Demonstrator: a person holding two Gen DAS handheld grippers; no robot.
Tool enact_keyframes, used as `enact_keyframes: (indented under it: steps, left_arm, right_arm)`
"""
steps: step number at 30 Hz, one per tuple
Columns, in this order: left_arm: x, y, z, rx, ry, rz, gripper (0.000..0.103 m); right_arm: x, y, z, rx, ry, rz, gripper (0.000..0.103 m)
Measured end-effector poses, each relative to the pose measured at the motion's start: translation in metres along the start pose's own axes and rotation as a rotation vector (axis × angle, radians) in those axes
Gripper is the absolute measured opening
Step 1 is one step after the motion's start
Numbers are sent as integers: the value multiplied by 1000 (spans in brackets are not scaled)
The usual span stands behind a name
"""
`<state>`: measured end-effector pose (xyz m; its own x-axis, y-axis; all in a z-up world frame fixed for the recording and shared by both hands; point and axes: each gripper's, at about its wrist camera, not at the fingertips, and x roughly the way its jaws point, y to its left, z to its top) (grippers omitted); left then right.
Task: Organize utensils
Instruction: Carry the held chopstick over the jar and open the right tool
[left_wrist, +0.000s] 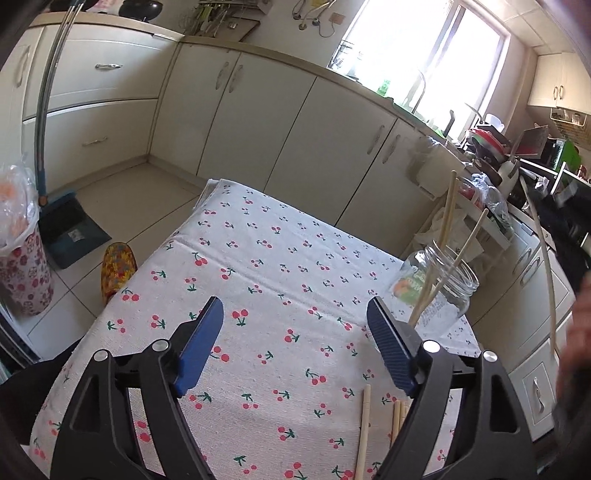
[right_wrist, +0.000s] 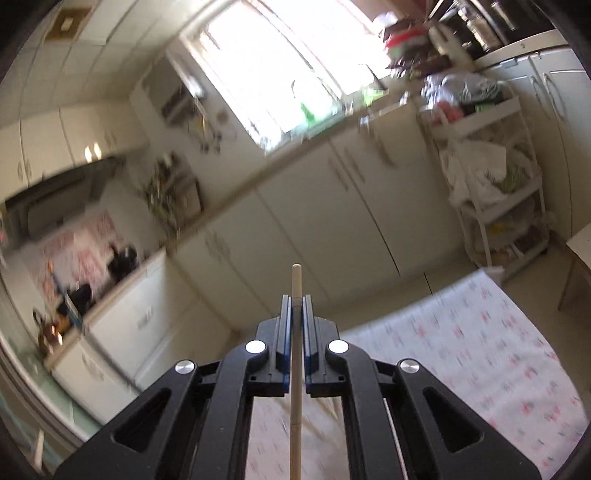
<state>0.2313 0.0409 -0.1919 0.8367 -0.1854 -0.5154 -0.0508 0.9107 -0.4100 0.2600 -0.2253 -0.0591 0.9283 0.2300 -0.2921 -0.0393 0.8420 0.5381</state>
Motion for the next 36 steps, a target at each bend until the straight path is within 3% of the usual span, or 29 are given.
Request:
enact_keyframes:
  steps: [5,14,21,27,36]
  left_arm:
    - [-2,1,1,-9,-5,-7,77]
    - [-1,1,2,-8,-3,-24,78]
    - [0,2,2,-14,0,-27,80]
    - [-1,2,1,-15,1,-25,81]
    - [-1,2,2,-17,0,-18,82]
  right_arm:
    - [29,11,16,12,-133,-31,6]
    - [61,17,10,-95,-200,-116,6]
    - [74,21,-9,-188,-163,-132,6]
    - [64,29,-21,-254,-142,-109,6]
    - [39,27,-48,-327,-38,-91,6]
